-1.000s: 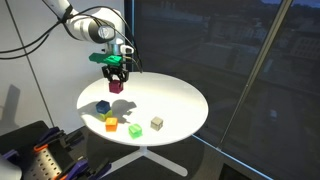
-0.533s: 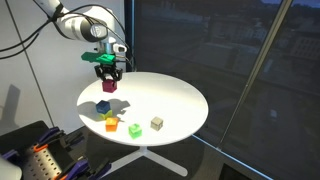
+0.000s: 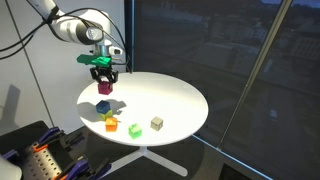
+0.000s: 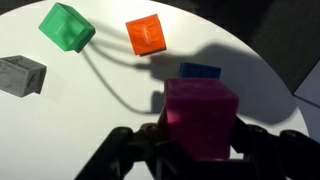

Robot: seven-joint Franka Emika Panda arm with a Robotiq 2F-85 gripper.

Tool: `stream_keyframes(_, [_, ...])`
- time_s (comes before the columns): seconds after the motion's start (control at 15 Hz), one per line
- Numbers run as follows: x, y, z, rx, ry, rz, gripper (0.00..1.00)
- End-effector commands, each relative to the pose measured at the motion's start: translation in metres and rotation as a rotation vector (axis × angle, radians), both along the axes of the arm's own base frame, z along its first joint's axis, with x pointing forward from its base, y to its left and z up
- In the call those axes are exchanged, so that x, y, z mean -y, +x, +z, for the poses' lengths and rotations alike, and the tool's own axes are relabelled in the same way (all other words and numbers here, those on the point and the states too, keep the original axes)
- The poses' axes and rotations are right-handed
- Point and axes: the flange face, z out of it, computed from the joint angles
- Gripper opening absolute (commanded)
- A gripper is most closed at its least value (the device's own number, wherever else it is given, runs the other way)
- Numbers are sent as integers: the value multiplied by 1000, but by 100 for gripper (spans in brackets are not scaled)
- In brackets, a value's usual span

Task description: Pick up the pink block and put it on the blue block

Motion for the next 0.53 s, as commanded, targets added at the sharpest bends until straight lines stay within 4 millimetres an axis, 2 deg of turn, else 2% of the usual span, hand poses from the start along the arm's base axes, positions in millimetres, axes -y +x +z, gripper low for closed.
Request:
stream_keyframes(0.0, [-1, -11, 3, 19, 17, 24, 28])
stream_keyframes(0.47, [-11, -15, -3, 59, 21, 51, 28])
